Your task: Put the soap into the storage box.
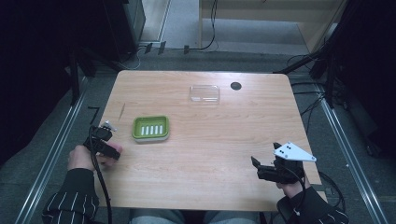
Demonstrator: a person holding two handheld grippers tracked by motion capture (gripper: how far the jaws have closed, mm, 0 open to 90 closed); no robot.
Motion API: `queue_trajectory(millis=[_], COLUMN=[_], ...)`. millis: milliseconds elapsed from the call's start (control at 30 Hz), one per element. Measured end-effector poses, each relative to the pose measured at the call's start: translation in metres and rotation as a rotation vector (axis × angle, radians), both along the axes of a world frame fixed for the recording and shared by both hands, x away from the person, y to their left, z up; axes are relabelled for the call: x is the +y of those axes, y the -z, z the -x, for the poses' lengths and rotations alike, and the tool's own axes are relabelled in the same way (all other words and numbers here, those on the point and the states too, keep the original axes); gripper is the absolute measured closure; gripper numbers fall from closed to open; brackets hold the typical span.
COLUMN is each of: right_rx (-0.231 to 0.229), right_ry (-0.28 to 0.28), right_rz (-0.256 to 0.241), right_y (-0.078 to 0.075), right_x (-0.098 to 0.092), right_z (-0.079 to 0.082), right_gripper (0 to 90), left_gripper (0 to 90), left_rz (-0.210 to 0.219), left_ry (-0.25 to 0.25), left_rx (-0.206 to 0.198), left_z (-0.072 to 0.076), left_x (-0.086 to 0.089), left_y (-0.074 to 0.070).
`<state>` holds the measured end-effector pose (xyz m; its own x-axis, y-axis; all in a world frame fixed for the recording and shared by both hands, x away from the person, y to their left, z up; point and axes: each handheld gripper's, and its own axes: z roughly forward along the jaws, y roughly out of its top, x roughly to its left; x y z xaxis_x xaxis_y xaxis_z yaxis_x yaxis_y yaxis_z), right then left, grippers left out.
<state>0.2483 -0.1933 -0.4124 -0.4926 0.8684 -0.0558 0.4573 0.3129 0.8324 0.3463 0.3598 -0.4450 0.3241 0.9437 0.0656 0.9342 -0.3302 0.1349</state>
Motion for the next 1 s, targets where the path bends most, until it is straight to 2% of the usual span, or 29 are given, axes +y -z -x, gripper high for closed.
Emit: queue_trajectory(millis=[367,533,700,833,1000], right_rx=[0.003,0.003,0.004,0.006,0.004], right_ry=[0.0,0.001,0.001,0.006,0.007], right_rz=[0.003,0.0,0.002,0.0,0.003], right_y=[0.0,0.0,0.0,0.0,0.0], right_x=[0.001,0.0,0.0,0.0,-0.001], right_z=[0.0,0.0,0.0,0.001,0.002], right_gripper=[13.8,13.7,13.8,13.7,13.8], left_gripper=[38.3,38.3,38.4,38.3,38.4], left_rz=[-0.005,-0.023,-0.02,-0.022,-0.025], left_ry=[0.02,0.061,0.104,0.122,0.142], left_rx=[-0.003,0.001,0.011,0.024,0.018], left_z=[0.003,0.003,0.003,0.002,0.002], left_x=[-0.003,-0.006,-0.01,-0.012,-0.014], left_y=[-0.005,-0.01,-0.012,-0.013,-0.017])
